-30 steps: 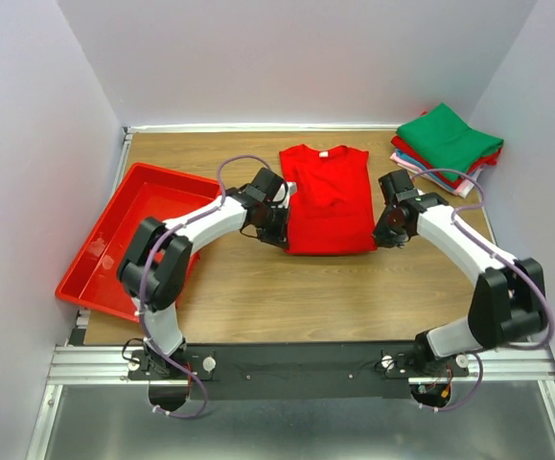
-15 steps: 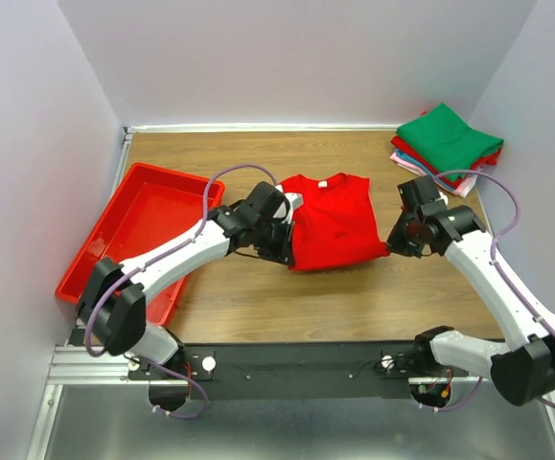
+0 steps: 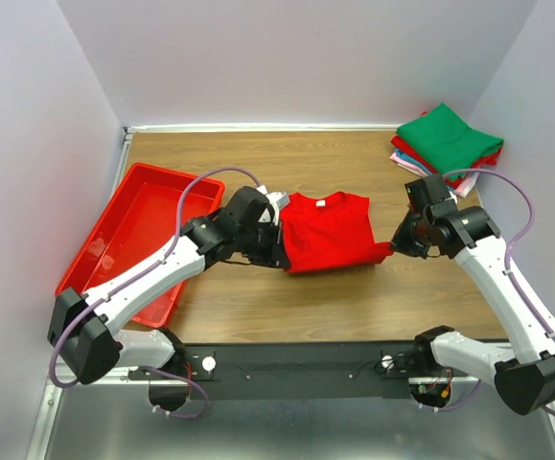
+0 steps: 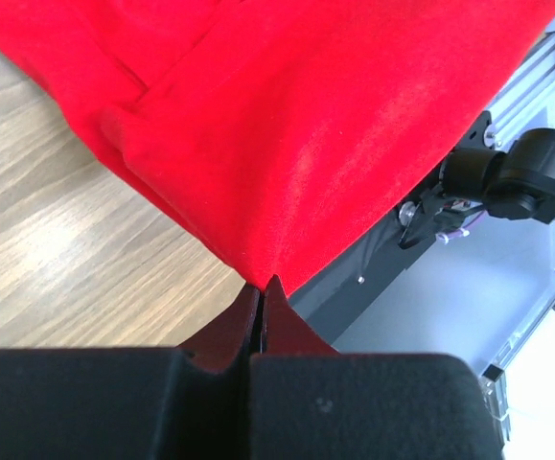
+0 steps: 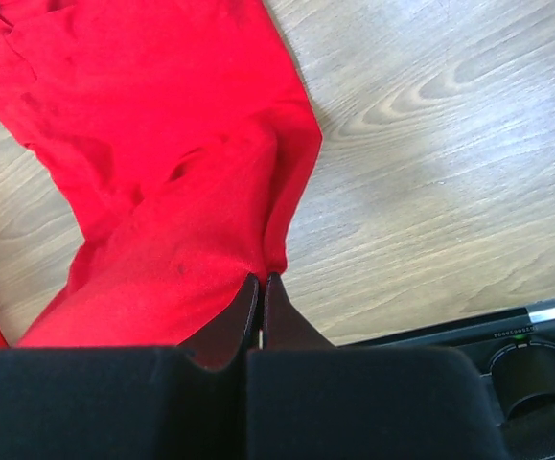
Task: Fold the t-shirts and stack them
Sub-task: Fold the tshirt
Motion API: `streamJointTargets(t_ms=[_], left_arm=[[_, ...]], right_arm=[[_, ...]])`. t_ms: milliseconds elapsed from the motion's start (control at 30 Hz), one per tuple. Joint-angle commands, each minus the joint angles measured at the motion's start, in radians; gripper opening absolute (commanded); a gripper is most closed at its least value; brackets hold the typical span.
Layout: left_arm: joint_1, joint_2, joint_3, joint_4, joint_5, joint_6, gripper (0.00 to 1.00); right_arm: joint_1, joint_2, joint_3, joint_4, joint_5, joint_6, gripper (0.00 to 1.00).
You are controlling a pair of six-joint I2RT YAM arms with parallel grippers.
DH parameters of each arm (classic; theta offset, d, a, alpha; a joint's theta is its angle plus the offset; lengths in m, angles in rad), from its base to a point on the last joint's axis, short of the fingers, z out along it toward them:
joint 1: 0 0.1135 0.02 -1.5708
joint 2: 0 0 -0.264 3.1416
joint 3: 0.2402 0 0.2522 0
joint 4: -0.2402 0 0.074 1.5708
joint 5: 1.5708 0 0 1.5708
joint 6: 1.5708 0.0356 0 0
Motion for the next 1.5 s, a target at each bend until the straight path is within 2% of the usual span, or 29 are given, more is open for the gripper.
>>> streamJointTargets(t_ms=[0, 300, 500, 767, 1167, 1200, 1267, 1300, 1333, 1400, 1467], left_arm=[[0.000, 0.027, 0.008, -0.010, -0.002, -0.001, 0.00], [0.022, 0.112, 0.063, 0.005, -0.014, 0.018, 0.00], [0.106, 0.164, 0.117, 0.000, -0.013, 0.063, 0.00], [0.183, 0.322, 0.227, -0.021, 0.024, 0.146, 0.00], [0.325, 0.570, 0.396, -0.021, 0.047, 0.197, 0.00], [0.338, 0.610, 0.428, -0.023, 0.051, 0.199, 0.08], [0.370, 0.647, 0.457, -0.007, 0.038, 0.192, 0.32], [0.382, 0.667, 0.512, -0.013, 0.030, 0.192, 0.48], [0.393, 0.700, 0.544, -0.019, 0.021, 0.192, 0.53], [0.419, 0.739, 0.654, -0.056, -0.019, 0.192, 0.67], [0.428, 0.756, 0.721, -0.090, -0.036, 0.208, 0.74]], right_arm=[[-0.004, 0.031, 0.027, 0.031, 0.057, 0.024, 0.01], [-0.002, 0.169, 0.128, 0.106, 0.130, 0.024, 0.01], [-0.002, 0.297, 0.207, 0.135, 0.198, 0.004, 0.01], [-0.004, 0.471, 0.323, 0.186, 0.244, -0.034, 0.01], [-0.027, 0.845, 0.601, 0.229, 0.250, -0.105, 0.01], [-0.034, 0.878, 0.659, 0.233, 0.248, -0.108, 0.01], [-0.050, 0.979, 0.736, 0.238, 0.215, -0.117, 0.08], [-0.057, 1.013, 0.773, 0.236, 0.198, -0.120, 0.34], [-0.067, 1.037, 0.811, 0.238, 0.186, -0.132, 0.50], [-0.070, 1.094, 0.935, 0.236, 0.138, -0.161, 0.74], [-0.074, 1.116, 1.012, 0.238, 0.104, -0.178, 0.82]])
